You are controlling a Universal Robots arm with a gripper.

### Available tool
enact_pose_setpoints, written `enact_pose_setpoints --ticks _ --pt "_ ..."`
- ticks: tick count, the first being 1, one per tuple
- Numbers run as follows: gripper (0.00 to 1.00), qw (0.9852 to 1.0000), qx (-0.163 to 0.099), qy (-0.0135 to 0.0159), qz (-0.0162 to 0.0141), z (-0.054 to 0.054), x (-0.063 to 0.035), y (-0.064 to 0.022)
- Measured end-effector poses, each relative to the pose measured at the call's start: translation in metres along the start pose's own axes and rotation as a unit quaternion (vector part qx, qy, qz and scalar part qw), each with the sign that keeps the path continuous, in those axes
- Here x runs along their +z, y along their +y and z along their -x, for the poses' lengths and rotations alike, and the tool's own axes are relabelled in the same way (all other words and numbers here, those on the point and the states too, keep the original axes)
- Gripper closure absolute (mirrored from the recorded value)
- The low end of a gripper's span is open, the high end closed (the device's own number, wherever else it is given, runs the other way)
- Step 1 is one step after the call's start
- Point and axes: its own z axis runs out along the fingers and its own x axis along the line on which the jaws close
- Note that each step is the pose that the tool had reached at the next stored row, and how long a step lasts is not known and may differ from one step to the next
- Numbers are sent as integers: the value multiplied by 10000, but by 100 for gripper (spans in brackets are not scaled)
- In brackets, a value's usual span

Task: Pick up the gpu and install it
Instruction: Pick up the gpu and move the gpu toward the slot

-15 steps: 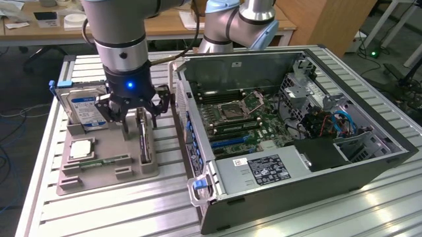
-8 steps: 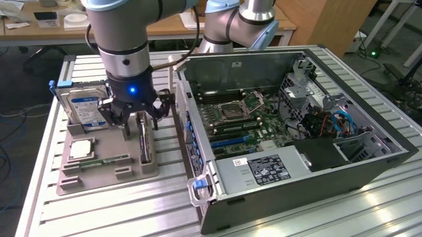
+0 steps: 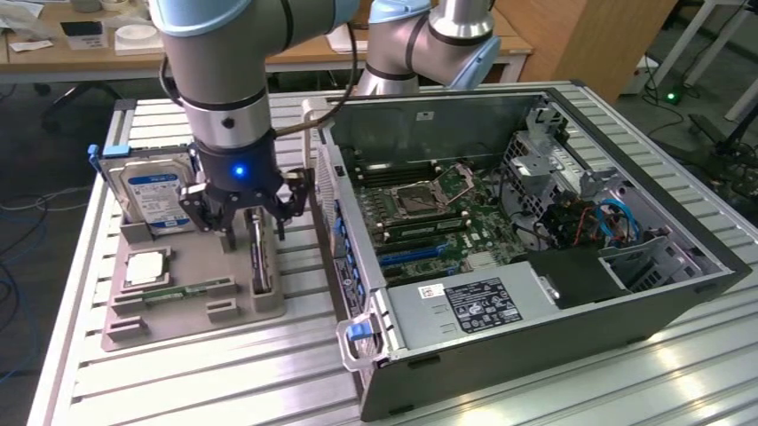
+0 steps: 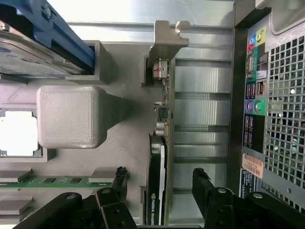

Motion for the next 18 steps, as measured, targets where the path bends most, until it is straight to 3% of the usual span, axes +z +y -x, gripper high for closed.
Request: enact_pose_setpoints --ticks 12,18 --pt "34 10000 86 -2 -2 -5 213 -3" --pt "34 10000 87 0 -3 -5 214 -3"
